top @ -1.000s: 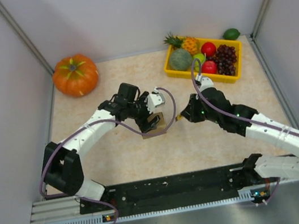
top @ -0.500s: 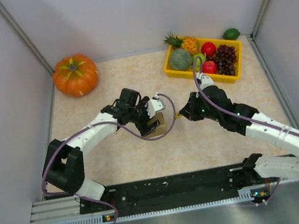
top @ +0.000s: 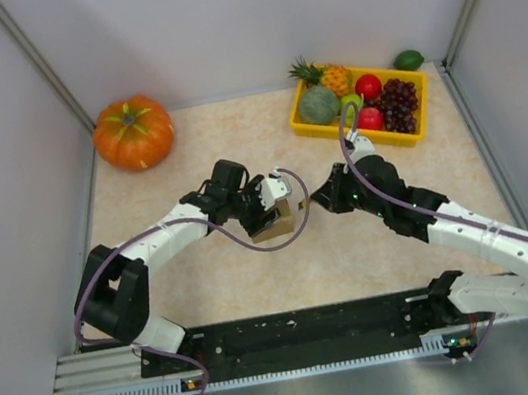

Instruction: Unpack the express box

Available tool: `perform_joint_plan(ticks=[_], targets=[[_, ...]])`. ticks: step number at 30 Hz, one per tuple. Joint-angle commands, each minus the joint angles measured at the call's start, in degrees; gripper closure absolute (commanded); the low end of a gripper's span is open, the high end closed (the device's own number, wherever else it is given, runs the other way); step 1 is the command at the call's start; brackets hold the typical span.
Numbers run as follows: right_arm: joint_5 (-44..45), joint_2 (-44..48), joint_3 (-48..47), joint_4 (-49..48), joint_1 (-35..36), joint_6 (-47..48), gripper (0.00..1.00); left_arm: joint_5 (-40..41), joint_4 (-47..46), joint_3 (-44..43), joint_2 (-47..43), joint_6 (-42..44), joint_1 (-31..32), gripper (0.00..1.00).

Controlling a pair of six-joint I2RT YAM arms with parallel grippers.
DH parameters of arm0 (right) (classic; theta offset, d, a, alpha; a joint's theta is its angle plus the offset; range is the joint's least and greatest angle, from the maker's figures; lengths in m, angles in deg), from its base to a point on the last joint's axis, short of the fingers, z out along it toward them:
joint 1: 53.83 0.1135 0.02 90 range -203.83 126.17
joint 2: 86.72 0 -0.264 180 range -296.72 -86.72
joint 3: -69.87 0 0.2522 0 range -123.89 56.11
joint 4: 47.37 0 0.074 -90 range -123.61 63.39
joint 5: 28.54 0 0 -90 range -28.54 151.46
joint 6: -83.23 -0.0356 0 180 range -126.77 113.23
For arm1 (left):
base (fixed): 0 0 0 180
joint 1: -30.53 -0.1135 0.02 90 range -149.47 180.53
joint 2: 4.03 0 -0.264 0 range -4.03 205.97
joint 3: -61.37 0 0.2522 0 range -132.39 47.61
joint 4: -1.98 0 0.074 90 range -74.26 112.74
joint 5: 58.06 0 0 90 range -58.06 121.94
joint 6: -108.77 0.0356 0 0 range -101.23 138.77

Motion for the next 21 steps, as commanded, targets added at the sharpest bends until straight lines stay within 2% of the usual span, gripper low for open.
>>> perform_joint_plan(ticks=[1, 11, 21], targets=[[0.1, -1.8, 0.2, -8.9, -0.6, -0.5, 1.00, 0.5, -1.5, 0.9, -1.4, -0.3, 0.3, 0.53], [2.3, -7.3, -1.0, -12.0, -0.6, -1.3, 1.00, 1.0, 1.1, 0.2, -0.6, -1.1, 0.3, 0.51], [1.4, -7.5, -1.2, -14.0, -0.7, -0.5, 1.00, 0.3, 2.1, -0.2, -0.1, -2.5, 0.3, 0.51]])
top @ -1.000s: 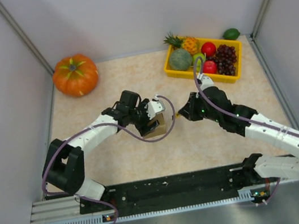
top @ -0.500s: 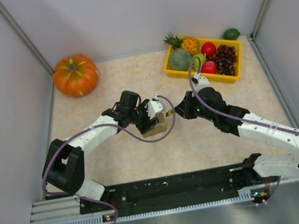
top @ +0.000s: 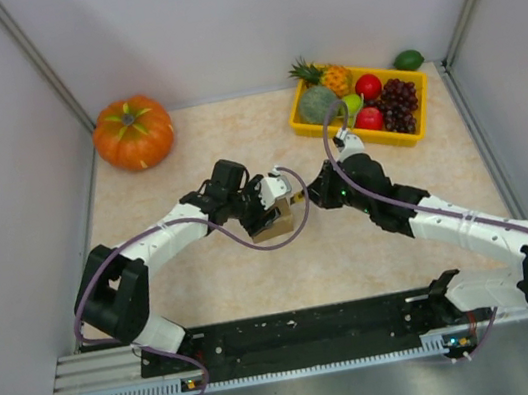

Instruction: Unpack the express box

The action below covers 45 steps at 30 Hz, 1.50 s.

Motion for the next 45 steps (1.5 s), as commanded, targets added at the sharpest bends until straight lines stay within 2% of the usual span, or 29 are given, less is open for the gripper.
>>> perform_joint_plan(ticks=[1, 24, 28, 31, 45], targets=[[0.1, 0.4, -1.2, -5.1, -0.6, 0.5, 1.00, -0.4, 2.3, -0.2, -0.2, -0.9, 0.2, 0.51], [-0.9, -4.1, -2.9, -5.4, -0.6, 2.0, 1.00, 0.7, 3.0, -0.3, -0.1, -2.3, 0.2, 0.51], [-1.8, -3.8, -2.6, -3.3, -0.6, 2.0, 1.00, 3.8, 6.7, -3.2, 2.0, -6.8, 0.2, 0.52], [-3.1, -3.1, -2.2, -1.2, -0.6, 2.0, 1.00, 8.7, 8.6, -5.7, 4.5, -11.4, 0.1, 0.56], [-12.5, -2.5, -5.5, 10.3, -0.5, 5.5, 1.00, 14.2, 7.3, -4.2, 5.4, -12.7, 0.1, 0.61]])
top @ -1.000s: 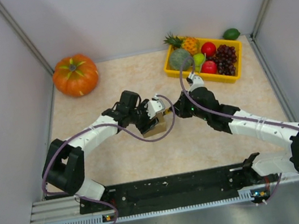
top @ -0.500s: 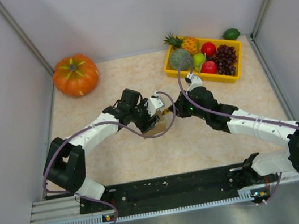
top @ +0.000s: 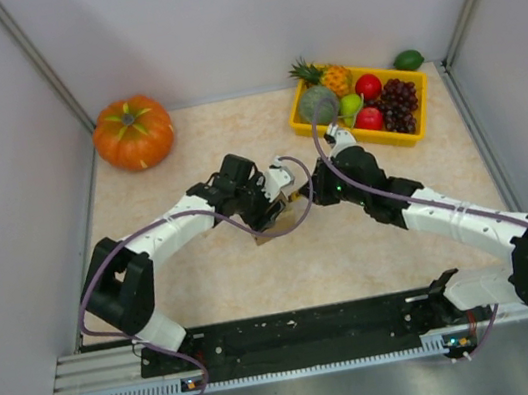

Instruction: Unpack the express box

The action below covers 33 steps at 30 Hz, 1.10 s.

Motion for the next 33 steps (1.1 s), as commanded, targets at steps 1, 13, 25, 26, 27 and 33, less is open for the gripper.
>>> perform_joint_plan(ticks=[1, 13, 25, 26, 27, 33], targets=[[-9.2, 1.2, -2.8, 10.0, 0.4, 2.4, 1.00, 8.0, 0.8, 1.6, 2.1, -2.6, -1.3, 0.61], [-11.7, 0.1, -4.1, 14.7, 0.2, 4.4, 1.00, 7.7, 0.2, 2.7, 1.4, -1.7, -1.3, 0.62], [-6.5, 1.2, -3.5, 8.3, 0.2, 1.6, 1.00, 4.8, -2.8, 7.1, -3.2, 3.5, -1.0, 0.62], [-5.7, 1.4, -3.4, 7.4, 0.3, 1.1, 1.00, 4.4, -2.7, 7.3, -3.5, 3.9, -1.0, 0.63], [-5.0, 2.3, -3.2, 6.2, 0.2, 0.3, 1.00, 4.1, -2.6, 7.4, -3.7, 4.3, -1.0, 0.63], [-0.3, 3.3, -3.1, 2.7, 0.2, 0.8, 1.00, 0.8, -4.0, 9.5, -5.6, 7.1, -0.7, 0.64]])
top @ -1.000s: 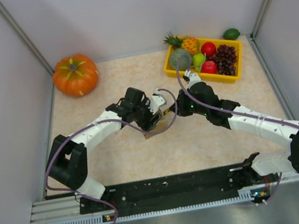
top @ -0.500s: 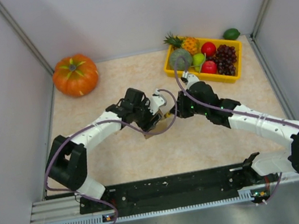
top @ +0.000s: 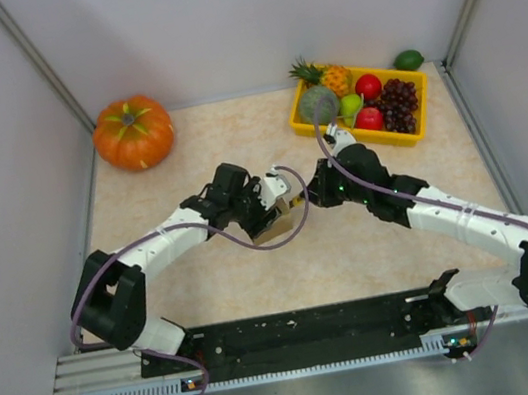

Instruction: Unpack the express box

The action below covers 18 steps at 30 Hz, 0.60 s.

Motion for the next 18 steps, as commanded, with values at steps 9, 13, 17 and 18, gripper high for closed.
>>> perform_joint_plan(ticks=[9, 13, 17, 18], targets=[[1.5, -1.4, -0.7, -7.9, 0.4, -0.5, 1.00, 0.3, 1.4, 3.7, -1.3, 4.0, -0.6, 0.65], [1.5, -1.8, -0.6, -7.9, 0.4, -0.4, 1.00, 0.1, 1.4, 3.7, -1.1, 3.5, -0.5, 0.65], [2.1, -1.7, -0.4, -7.9, 0.4, -0.3, 1.00, 0.1, 1.5, 4.0, -1.1, 3.5, -0.4, 0.65], [2.2, -1.8, -0.3, -7.7, 0.4, -0.3, 1.00, 0.0, 1.4, 4.1, -1.0, 3.6, -0.4, 0.65]])
